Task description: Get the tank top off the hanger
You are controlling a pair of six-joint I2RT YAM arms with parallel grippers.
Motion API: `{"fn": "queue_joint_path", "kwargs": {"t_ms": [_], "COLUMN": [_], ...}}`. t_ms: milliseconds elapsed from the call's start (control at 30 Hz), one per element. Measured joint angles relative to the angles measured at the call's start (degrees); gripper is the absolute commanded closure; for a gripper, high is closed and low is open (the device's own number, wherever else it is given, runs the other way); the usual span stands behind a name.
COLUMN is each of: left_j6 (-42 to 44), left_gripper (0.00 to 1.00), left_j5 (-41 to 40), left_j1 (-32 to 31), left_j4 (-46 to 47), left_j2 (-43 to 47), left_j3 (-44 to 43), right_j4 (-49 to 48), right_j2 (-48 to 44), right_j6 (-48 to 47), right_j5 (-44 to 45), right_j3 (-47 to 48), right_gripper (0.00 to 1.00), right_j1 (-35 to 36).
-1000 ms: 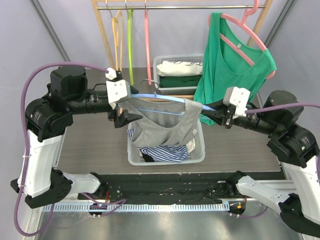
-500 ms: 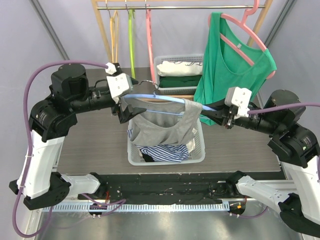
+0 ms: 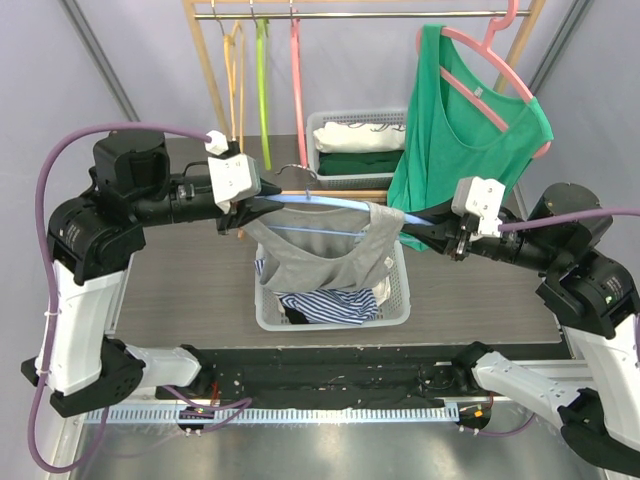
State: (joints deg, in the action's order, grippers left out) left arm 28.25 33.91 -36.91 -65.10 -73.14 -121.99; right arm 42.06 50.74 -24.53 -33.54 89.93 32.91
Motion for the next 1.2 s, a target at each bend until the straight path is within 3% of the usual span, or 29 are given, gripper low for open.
{"fn": "queue_joint_path", "kwargs": {"t_ms": [100,167,267,333,367,400,567,800,1000,1200], "left_j6": [1.0,1.3,1.9,2.0,2.0,2.0,2.5,2.6,3.3,5.2], "left_gripper": [0.74,0.77,0.87,0.9,0.91,0.91,0.92,0.91,0.91,0.92], "left_j5": [0.2,-0.3,-3.0,-5.7,-7.6,-9.4,-17.0,-19.4,-19.2,-19.4], "left_j1": [0.0,0.0,-0.1,-0.2,-0.3,-0.4,-0.3,-0.3,-0.3,-0.3], "left_j4": [-0.8,-0.1,3.8,6.2,6.8,7.5,11.1,12.3,13.0,13.9], "left_j2": [0.0,0.3,2.1,3.6,4.1,4.3,4.9,5.7,6.2,6.5], "left_j3": [-0.1,0.5,4.3,7.2,8.0,8.5,10.5,12.3,12.6,12.6], "right_j4": [-0.9,-2.6,-5.3,-8.2,-9.6,-10.7,-12.6,-12.9,-19.7,-24.2], "right_j2": [-0.4,-0.9,-1.3,-1.4,-1.4,-1.4,-1.7,-5.8,-7.0,0.0], "right_j6": [0.7,1.4,3.3,5.2,5.9,6.5,9.6,16.0,26.7,34.8], "right_j5": [0.3,0.9,2.8,6.1,8.2,10.1,19.2,26.5,23.0,18.6], "right_j3": [-1.4,-3.2,-5.6,-7.0,-7.4,-7.6,-8.0,-8.6,-10.9,-12.8], "right_gripper": [0.97,0.88,0.62,0.57,0.42,0.37,0.24,0.28,0.28,0.3], "right_j1": [0.0,0.1,0.3,0.3,0.3,0.2,0.2,0.0,0.0,0.0]}}
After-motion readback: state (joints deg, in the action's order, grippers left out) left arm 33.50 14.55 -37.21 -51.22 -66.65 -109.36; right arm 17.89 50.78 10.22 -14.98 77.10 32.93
